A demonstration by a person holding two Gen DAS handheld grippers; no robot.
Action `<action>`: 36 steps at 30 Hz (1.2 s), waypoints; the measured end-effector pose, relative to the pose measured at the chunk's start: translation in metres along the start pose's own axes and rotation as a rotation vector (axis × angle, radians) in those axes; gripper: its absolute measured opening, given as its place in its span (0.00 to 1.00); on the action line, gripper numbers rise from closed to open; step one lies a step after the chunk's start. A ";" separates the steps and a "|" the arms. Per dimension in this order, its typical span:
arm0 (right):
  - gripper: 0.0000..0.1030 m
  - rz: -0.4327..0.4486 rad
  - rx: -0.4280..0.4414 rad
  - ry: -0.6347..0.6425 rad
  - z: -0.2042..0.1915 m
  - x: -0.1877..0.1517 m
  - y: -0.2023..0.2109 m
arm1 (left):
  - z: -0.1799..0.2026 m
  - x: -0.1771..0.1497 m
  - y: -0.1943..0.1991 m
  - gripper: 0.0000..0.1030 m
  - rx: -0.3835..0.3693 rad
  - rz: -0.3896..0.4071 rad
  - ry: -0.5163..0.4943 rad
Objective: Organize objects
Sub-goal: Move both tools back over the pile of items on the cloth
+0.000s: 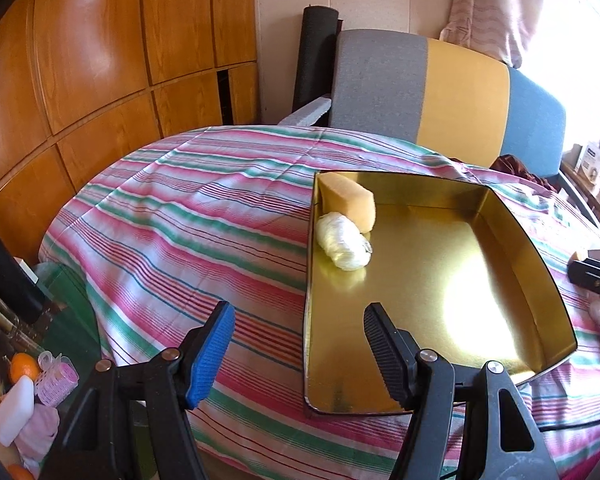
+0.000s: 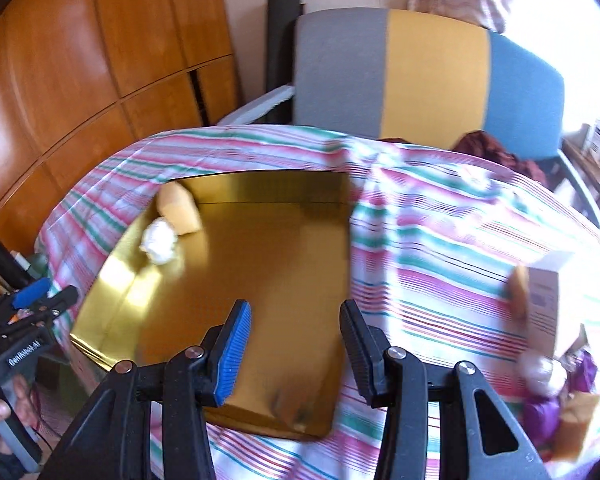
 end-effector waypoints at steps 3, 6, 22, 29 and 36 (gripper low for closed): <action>0.45 0.006 -0.055 -0.020 0.027 -0.005 0.017 | 0.006 0.000 0.003 0.66 -0.005 0.004 -0.017; 0.45 0.020 -0.112 -0.051 0.056 -0.011 0.037 | 0.014 0.001 0.005 0.66 -0.018 0.007 -0.033; 0.50 0.147 -0.385 -0.351 0.206 -0.053 0.126 | 0.079 0.009 0.026 0.70 -0.105 0.044 -0.175; 0.51 0.205 -0.399 -0.546 0.247 -0.075 0.135 | 0.116 0.014 0.036 0.74 -0.156 0.064 -0.241; 0.52 0.261 -0.414 -0.615 0.256 -0.081 0.150 | 0.155 0.015 0.042 0.74 -0.240 0.040 -0.292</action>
Point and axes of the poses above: each gripper's, at about its wrist camera, not at the fingertips, and y roughly against the way its jaws point, z to its right, x to its top, the point moved 2 cm from there along -y, roughly the way its jaws point, and after that the axes turned 11 degrees about x, right-handed, at the moved point
